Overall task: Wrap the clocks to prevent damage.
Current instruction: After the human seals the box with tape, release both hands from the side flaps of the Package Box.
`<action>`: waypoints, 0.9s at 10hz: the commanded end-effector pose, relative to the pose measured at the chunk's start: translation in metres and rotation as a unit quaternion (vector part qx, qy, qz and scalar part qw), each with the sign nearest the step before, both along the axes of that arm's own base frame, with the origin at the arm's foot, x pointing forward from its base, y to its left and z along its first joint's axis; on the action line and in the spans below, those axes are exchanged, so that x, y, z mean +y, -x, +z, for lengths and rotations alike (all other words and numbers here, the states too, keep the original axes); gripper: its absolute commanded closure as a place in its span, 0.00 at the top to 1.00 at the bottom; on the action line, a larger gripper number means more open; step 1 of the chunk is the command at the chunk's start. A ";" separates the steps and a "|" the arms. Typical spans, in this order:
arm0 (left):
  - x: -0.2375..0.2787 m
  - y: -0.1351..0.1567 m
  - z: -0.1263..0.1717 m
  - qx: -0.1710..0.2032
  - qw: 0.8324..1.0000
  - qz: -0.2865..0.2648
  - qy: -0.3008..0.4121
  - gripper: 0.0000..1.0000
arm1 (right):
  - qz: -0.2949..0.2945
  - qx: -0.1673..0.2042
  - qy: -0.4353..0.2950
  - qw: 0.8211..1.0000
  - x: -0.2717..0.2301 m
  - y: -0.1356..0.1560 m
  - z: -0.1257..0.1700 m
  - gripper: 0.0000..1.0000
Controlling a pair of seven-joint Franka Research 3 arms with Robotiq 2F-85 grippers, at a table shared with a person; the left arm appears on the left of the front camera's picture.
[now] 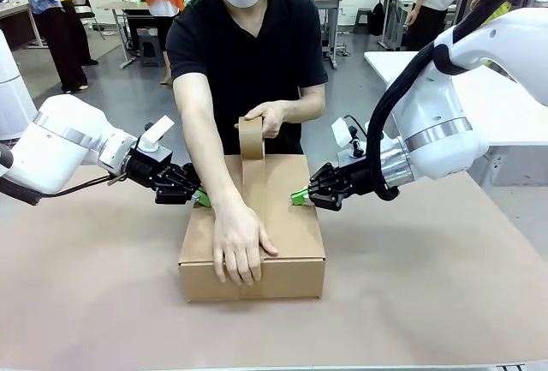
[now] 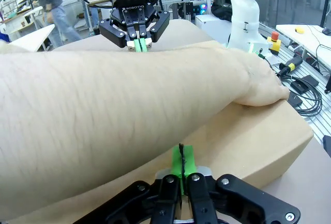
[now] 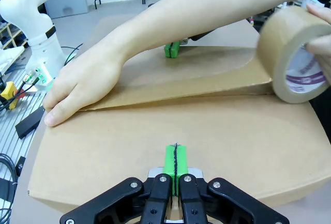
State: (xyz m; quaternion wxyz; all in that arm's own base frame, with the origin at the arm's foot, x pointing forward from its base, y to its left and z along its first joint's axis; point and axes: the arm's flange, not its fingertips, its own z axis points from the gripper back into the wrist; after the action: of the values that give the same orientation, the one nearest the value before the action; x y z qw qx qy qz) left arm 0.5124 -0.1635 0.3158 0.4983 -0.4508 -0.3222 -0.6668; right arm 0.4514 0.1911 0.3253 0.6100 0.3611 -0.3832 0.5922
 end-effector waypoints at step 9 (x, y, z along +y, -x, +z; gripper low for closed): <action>0.000 0.000 -0.002 -0.001 1.000 0.001 -0.003 0.00 | -0.003 0.005 0.003 1.000 0.001 0.000 -0.002 0.01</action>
State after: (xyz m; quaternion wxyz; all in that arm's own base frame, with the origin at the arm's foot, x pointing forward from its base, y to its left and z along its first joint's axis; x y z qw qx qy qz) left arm 0.5125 -0.1635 0.3158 0.4983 -0.4507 -0.3223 -0.6668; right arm 0.4514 0.1911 0.3252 0.6100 0.3611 -0.3832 0.5922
